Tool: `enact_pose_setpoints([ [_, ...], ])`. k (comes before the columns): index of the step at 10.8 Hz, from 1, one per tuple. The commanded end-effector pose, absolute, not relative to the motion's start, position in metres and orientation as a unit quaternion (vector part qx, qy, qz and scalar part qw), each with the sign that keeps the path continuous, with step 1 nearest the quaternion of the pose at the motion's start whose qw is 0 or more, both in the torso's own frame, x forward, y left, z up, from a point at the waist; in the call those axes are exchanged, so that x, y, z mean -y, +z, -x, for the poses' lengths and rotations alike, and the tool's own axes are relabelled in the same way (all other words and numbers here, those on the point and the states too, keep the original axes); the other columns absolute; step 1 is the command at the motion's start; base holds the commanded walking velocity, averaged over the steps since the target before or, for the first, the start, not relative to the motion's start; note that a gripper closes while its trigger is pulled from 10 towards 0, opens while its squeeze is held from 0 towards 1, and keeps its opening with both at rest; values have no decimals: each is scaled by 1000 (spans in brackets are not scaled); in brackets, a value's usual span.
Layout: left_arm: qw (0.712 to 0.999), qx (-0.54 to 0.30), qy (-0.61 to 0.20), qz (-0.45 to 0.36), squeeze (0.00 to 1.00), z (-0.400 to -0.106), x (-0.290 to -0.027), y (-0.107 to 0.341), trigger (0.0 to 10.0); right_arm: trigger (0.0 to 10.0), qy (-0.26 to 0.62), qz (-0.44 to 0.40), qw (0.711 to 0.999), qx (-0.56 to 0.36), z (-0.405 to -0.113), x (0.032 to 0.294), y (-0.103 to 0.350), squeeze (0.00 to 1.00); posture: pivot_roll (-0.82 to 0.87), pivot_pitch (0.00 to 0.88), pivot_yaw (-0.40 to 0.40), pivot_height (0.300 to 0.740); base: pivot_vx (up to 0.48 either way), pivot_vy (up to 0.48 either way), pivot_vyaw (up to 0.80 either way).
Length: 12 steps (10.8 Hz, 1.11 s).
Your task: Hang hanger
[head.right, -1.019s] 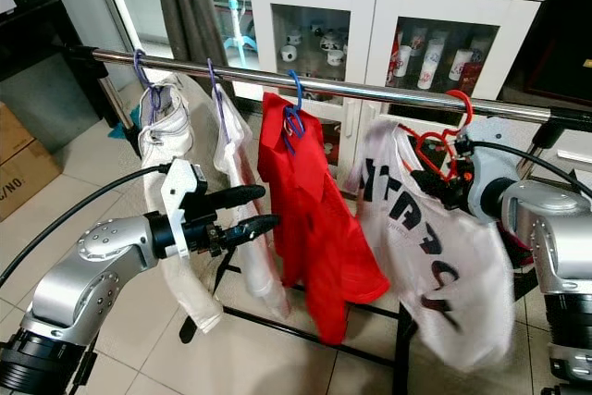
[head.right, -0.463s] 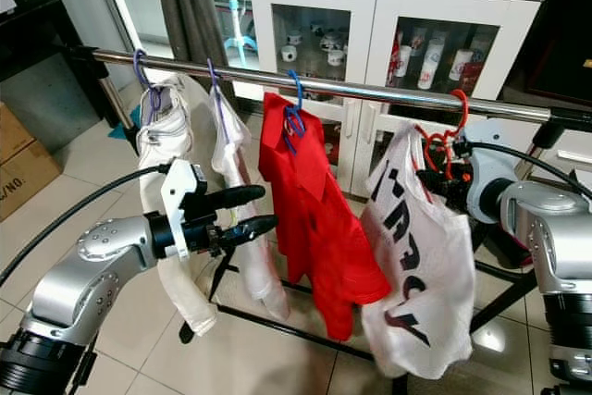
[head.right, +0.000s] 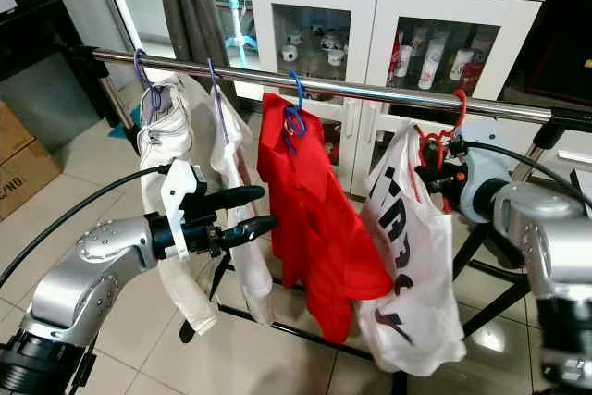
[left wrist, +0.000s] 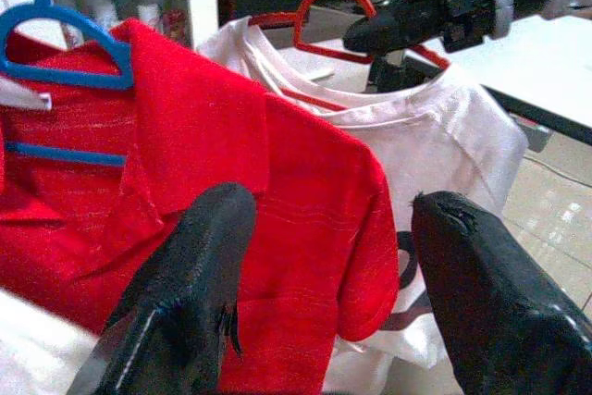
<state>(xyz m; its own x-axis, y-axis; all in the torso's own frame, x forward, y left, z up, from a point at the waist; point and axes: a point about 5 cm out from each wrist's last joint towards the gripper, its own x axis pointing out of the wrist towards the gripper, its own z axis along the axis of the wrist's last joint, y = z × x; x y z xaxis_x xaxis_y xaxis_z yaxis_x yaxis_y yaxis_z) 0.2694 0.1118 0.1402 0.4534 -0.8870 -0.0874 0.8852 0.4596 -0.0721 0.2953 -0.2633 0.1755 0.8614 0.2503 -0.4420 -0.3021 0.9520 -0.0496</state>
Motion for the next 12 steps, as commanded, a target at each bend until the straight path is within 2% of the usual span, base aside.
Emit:
enact_pose_setpoints([
  [1,857,-53,-512,-1,0,-268,-114,141,10000,0,140,47,967,-207,-292,261,179,0,-174,0,84,740,0,0,0],
  [3,875,-51,-481,-1,0,-272,-119,140,10000,0,114,12,975,-191,-288,255,175,0,-170,0,80,740,0,0,0],
  [6,882,-48,-469,6,0,-270,-115,138,10000,0,106,4,981,-162,-282,245,175,0,-174,0,80,740,0,0,0],
  [8,893,-43,-448,-4,0,-275,-117,138,10000,0,93,28,983,-158,-281,245,169,0,-181,0,59,740,0,0,0],
  [10,903,-44,-426,-8,0,-280,-121,138,10000,0,100,21,986,-132,-281,239,179,0,-175,0,39,740,0,0,0],
  [12,922,-49,-383,-19,0,-286,-127,141,10000,0,113,31,991,-68,-276,231,199,0,-176,0,17,740,0,0,0],
])
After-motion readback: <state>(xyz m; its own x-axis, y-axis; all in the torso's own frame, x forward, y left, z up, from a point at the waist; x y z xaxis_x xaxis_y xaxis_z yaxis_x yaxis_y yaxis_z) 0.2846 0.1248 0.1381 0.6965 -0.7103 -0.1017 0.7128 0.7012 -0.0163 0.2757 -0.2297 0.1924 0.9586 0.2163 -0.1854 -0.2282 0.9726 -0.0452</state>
